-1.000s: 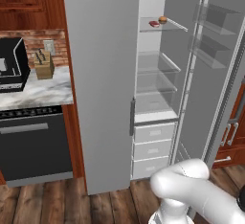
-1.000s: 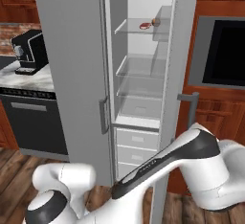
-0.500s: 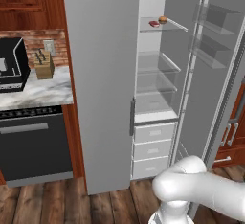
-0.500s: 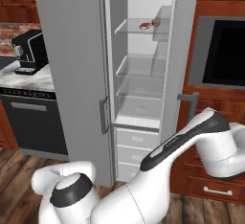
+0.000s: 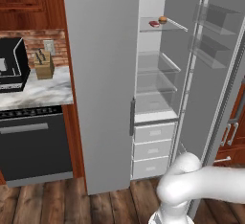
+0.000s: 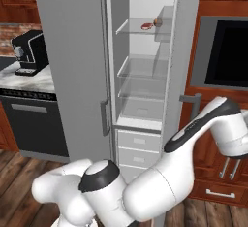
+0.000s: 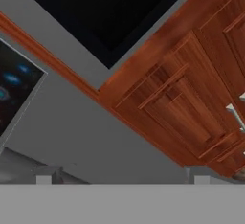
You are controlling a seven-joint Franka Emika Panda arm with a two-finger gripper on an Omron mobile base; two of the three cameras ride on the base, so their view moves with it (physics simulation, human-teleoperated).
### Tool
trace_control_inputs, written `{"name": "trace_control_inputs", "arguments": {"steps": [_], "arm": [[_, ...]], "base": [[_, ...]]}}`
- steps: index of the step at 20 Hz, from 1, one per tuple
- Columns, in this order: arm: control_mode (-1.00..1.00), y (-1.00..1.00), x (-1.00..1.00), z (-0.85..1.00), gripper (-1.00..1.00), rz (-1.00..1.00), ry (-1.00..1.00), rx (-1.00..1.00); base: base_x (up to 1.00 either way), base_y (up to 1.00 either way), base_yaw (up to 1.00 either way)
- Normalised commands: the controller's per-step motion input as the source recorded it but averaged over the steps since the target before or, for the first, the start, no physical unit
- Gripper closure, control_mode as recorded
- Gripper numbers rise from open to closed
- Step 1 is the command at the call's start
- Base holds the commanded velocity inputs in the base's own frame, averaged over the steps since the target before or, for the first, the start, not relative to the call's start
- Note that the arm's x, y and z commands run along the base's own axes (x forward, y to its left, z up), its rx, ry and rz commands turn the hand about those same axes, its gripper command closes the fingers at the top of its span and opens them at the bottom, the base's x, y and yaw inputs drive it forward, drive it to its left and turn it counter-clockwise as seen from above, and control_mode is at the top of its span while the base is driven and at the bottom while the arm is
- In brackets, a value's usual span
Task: Pick up the frozen steak from the freezer, place it on any shelf in the fridge, and close the fridge and freezer doors when done.
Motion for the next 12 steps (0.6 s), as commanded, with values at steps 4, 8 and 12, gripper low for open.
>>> {"name": "trace_control_inputs", "arguments": {"steps": [4,8,12], "arm": [[-1.0,0.0,0.66,-0.05,-1.0,0.01,0.0,0.0],[-1.0,0.0,0.72,-0.02,-1.0,0.0,0.0,0.02],[-1.0,0.09,0.66,0.0,-1.0,0.02,0.01,0.06]], "base": [[0.0,0.0,0.0],[0.0,0.0,0.0],[0.0,0.0,0.0]]}}
